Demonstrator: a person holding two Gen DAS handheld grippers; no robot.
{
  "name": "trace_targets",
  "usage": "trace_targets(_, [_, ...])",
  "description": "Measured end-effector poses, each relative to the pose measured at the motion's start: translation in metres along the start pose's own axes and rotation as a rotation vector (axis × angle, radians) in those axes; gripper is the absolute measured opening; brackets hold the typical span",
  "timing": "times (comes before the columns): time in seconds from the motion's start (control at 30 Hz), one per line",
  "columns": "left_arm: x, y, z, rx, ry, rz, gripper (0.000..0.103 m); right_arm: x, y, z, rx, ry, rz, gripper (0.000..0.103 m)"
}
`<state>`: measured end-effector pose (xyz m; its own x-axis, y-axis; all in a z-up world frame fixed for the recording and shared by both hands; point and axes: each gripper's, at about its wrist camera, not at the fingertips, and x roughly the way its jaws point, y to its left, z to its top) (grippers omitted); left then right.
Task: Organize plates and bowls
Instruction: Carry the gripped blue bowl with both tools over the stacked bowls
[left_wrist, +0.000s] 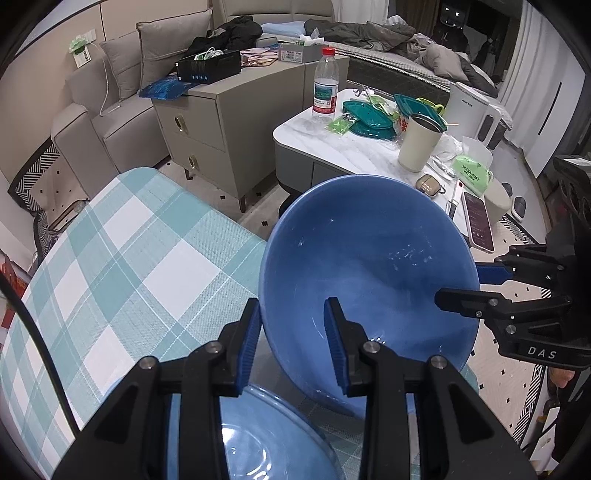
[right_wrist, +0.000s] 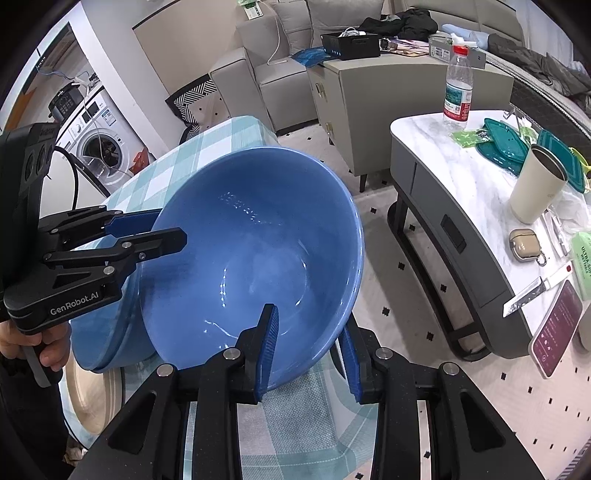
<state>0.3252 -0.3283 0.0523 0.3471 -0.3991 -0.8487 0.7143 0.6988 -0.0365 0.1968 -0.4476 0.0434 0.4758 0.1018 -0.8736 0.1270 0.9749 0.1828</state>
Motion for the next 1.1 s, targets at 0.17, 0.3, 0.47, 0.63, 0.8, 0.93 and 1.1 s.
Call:
trace_targets(0.17, [-0.005,-0.001,0.000,-0.001,-0.010,-0.001,0.033,-0.005,0.002,0.001,-0.006,-0.008,-0.005,0.033])
trace_targets(0.3, [-0.010,-0.001,0.000,-0.004,-0.020,-0.004,0.033,-0.010,0.004,0.002,-0.009,-0.018,-0.010,0.033])
trace_targets(0.47, [-0.017,-0.001,0.001,-0.005,-0.036,-0.004,0.033,-0.016,0.006,0.003,-0.019,-0.030,-0.015,0.033])
trace_targets(0.63, [-0.025,0.000,0.001,-0.006,-0.050,-0.005,0.033,-0.023,0.009,0.006,-0.025,-0.045,-0.023,0.033])
trace_targets(0.8, [-0.033,0.000,0.001,-0.009,-0.068,-0.003,0.033,-0.031,0.014,0.009,-0.038,-0.061,-0.028,0.033])
trace_targets(0.93, [-0.040,0.003,0.000,-0.015,-0.081,0.000,0.033,-0.033,0.018,0.011,-0.050,-0.068,-0.029,0.033])
trace_targets(1.1, [-0.047,0.005,-0.001,-0.021,-0.093,0.006,0.033,-0.035,0.022,0.013,-0.062,-0.079,-0.026,0.033])
